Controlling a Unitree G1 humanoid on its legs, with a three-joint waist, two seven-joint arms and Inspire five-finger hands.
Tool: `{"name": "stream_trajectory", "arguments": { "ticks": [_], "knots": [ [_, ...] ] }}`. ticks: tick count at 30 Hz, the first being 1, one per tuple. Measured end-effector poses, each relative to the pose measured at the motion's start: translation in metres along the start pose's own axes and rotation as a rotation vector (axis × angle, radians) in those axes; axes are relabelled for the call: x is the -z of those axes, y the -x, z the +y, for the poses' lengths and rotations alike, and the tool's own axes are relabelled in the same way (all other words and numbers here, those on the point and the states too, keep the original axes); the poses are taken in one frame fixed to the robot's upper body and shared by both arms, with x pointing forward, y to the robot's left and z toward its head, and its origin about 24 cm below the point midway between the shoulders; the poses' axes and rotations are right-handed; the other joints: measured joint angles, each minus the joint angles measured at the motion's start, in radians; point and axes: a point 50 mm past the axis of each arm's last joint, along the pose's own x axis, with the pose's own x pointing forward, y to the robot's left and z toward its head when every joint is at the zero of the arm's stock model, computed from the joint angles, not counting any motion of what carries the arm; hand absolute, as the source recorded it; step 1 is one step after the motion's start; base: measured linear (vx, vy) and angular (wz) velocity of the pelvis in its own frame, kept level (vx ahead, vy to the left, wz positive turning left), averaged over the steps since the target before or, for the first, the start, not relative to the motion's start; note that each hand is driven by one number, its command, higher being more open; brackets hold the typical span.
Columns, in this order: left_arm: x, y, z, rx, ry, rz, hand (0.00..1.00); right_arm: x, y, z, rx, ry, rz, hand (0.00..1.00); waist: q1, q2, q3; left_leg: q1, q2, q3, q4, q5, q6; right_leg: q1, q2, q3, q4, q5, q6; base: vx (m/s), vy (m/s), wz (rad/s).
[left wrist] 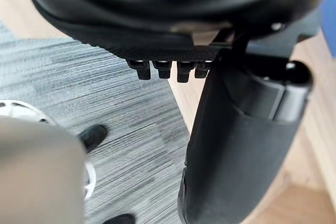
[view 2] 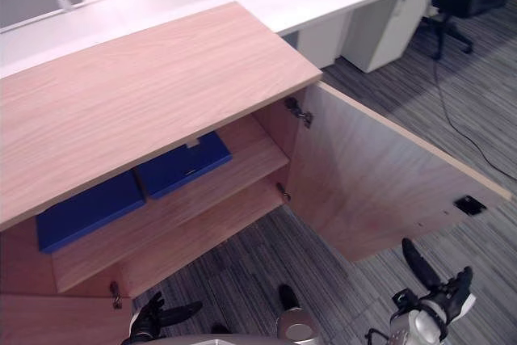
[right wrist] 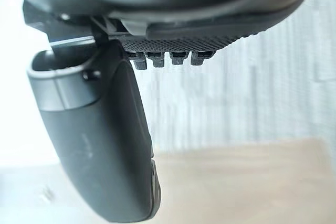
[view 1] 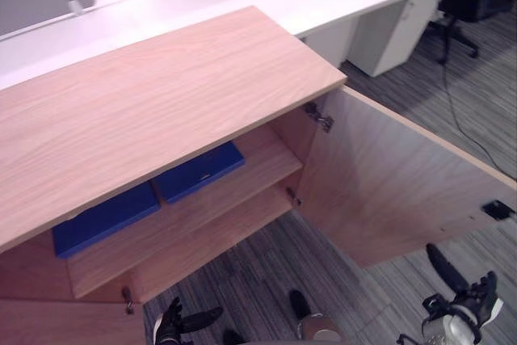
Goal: Walk over to the cabinet, pick up the folder, carry it to the office cabinet, place the folder inside the office cabinet, then close the office cabinet door
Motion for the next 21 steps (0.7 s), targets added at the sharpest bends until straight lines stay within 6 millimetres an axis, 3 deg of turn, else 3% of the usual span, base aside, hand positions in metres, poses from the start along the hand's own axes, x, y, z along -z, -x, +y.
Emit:
{"name": "stream_trajectory", "arguments": {
  "ticks": [7,10,12,21],
  "knots": [
    [-0.016,-0.004,-0.016,0.100,-0.092,-0.067,1.00,-0.061,-0.037,0.054,-0.274,0.219,-0.162,1.00,-0.007,0.049,0.037,-0.056,0.006,-0.001,0.077,-0.057,0.001,-0.048,-0.002,0.057,-0.036,0.041,0.011,0.02,-0.062,-0.34],
    [-0.019,-0.004,-0.021,0.128,-0.112,-0.084,1.00,-0.075,-0.041,0.077,-0.391,0.328,-0.202,1.00,-0.006,0.077,0.060,-0.070,0.010,-0.010,0.097,-0.070,0.001,-0.060,-0.001,0.070,-0.041,0.048,0.018,0.01,-0.039,-0.13],
    [-0.019,-0.004,-0.023,0.139,-0.122,-0.085,1.00,-0.076,-0.040,0.083,-0.434,0.386,-0.212,1.00,-0.003,0.088,0.068,-0.076,0.012,-0.016,0.104,-0.074,0.000,-0.061,0.000,0.072,-0.048,0.052,0.021,0.01,-0.029,-0.07],
    [-0.023,-0.004,-0.020,0.141,-0.188,-0.113,1.00,-0.075,-0.033,0.085,-0.488,0.530,-0.261,1.00,-0.013,0.078,0.090,-0.099,0.022,-0.033,0.130,-0.088,0.000,-0.074,0.004,0.078,-0.048,0.057,0.024,0.00,-0.004,-0.01]
  ]
}}
